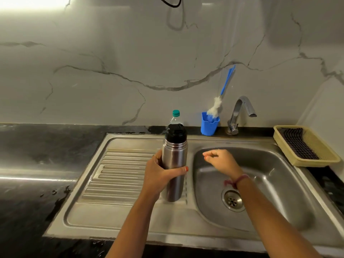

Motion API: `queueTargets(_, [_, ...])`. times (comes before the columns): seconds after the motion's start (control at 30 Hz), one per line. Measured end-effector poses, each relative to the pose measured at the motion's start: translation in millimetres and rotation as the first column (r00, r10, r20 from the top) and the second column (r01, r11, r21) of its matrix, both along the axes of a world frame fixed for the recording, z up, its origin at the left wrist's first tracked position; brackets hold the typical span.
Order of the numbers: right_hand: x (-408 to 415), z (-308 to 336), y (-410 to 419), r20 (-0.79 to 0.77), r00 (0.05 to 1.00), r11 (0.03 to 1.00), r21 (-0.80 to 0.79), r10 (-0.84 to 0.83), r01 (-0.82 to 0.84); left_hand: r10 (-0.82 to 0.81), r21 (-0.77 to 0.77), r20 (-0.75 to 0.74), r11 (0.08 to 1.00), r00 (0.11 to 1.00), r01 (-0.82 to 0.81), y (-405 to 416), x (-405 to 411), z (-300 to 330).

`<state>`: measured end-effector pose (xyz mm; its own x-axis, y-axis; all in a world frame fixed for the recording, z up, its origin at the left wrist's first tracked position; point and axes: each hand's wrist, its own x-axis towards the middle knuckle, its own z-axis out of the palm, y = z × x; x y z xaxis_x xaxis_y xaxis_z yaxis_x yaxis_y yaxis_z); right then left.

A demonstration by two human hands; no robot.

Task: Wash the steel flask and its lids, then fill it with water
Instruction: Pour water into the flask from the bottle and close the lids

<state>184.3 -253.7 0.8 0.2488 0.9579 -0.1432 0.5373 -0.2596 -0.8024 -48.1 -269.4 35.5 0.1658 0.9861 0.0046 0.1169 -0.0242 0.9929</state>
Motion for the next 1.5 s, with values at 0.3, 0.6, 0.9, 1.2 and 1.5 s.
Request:
queueTargets(0.3, [-56, -26, 25, 0.18, 0.981, 0.993, -0.077, -0.074, 0.088, 0.117, -0.064, 0.023, 0.991, 0.993, -0.115, 14, -47, -14])
queueTargets(0.6, [-98, -61, 53, -0.001, 0.994, 0.992, -0.058, 0.113, -0.113, 0.135, -0.084, 0.016, 0.988, 0.991, -0.133, 33, -76, -23])
queueTargets(0.9, [-119, -95, 78, 0.067, 0.998, 1.0, -0.025, 0.02, -0.018, 0.101, -0.092, 0.0, 0.991, 0.995, -0.101, 43, -88, -29])
queueTargets(1.2, [-84, -93, 53, -0.421, 0.887, 0.963, 0.097, -0.188, 0.25, 0.075, -0.09, 0.01, 0.993, 0.997, -0.074, 39, -83, -36])
queueTargets(1.5, [-9, -29, 2, -0.637, 0.741, 0.918, 0.129, -0.213, 0.375, 0.02, -0.067, -0.004, 0.998, 1.0, -0.021, 23, -41, -30])
